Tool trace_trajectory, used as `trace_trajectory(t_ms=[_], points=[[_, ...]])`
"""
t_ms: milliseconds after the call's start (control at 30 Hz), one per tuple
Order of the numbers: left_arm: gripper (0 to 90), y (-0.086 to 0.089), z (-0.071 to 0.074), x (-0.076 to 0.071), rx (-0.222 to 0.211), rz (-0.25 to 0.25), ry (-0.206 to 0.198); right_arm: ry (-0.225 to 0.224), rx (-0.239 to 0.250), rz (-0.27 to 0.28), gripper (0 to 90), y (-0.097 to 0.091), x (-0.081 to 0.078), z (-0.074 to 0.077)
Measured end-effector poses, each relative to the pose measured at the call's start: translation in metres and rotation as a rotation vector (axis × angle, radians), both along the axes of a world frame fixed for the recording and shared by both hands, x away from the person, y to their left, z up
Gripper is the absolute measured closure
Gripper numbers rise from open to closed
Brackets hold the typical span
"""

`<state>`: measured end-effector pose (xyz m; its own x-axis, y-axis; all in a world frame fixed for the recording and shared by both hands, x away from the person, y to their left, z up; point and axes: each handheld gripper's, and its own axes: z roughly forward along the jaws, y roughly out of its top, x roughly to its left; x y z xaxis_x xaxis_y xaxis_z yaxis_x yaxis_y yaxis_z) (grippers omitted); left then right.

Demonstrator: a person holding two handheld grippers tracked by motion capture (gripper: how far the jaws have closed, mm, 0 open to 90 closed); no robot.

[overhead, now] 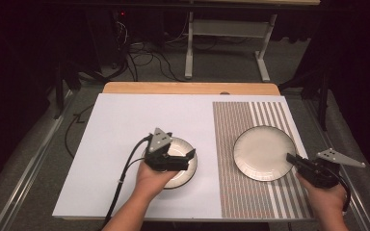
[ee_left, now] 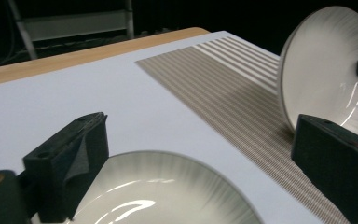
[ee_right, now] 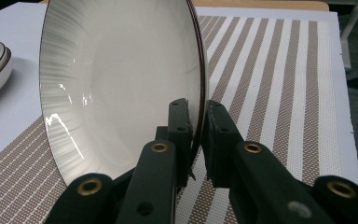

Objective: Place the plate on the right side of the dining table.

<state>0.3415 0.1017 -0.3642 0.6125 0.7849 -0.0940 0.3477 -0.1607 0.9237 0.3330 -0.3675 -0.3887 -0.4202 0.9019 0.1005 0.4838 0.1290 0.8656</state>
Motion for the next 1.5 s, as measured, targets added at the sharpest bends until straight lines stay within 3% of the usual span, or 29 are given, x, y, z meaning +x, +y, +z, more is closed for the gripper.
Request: trace_trajectory(t_ms=[33, 67, 100, 133, 200, 267, 300, 333, 500, 600, 700, 900, 1500], points=[[2.7, 0.016, 0.0, -0.004, 0.0, 0.012, -0.005, 0.005, 0.004, -0.002, 84.7, 0.0, 0.001, 0.0], [2.4, 0.016, 0.0, -0.004, 0.0, 0.012, -0.005, 0.005, 0.004, -0.002, 84.7, 0.0, 0.001, 0.0], [2.0, 0.033, -0.001, -0.007, 0.004, 0.033, -0.015, 0.009, 0.006, -0.006, 84.6, 0.0, 0.002, -0.001], [1.7, 0.033, -0.001, -0.007, 0.004, 0.033, -0.015, 0.009, 0.006, -0.006, 84.6, 0.0, 0.002, -0.001], [1.6, 0.056, -0.002, -0.012, 0.002, 0.061, -0.019, 0.017, 0.004, -0.012, 84.3, 0.0, 0.004, -0.001], [1.6, 0.061, -0.003, -0.013, 0.003, 0.067, -0.022, 0.024, 0.006, -0.02, 84.1, 0.0, 0.005, -0.001], [1.6, 0.077, -0.003, -0.018, 0.0, 0.086, -0.03, 0.035, 0.004, -0.025, 83.7, 0.0, 0.007, -0.001], [1.6, 0.077, -0.003, -0.018, 0.0, 0.086, -0.03, 0.035, 0.004, -0.025, 83.7, 0.0, 0.007, -0.001], [1.5, 0.112, -0.011, -0.031, 0.011, 0.12, -0.049, 0.079, 0.025, -0.044, 83.3, -0.002, 0.013, -0.003], [1.0, 0.12, -0.016, -0.035, 0.01, 0.132, -0.053, 0.091, 0.03, -0.053, 83.0, -0.002, 0.015, -0.004], [0.4, 0.132, -0.019, -0.04, -0.026, 0.169, -0.077, 0.127, 0.044, -0.07, 82.3, -0.004, 0.02, -0.007], [0.4, 0.139, -0.016, -0.043, -0.066, 0.178, -0.095, 0.166, 0.078, -0.097, 81.9, -0.005, 0.03, -0.012], [0.4, 0.137, -0.02, -0.034, -0.041, 0.175, -0.077, 0.236, 0.123, -0.157, 79.2, -0.005, 0.049, -0.022]])
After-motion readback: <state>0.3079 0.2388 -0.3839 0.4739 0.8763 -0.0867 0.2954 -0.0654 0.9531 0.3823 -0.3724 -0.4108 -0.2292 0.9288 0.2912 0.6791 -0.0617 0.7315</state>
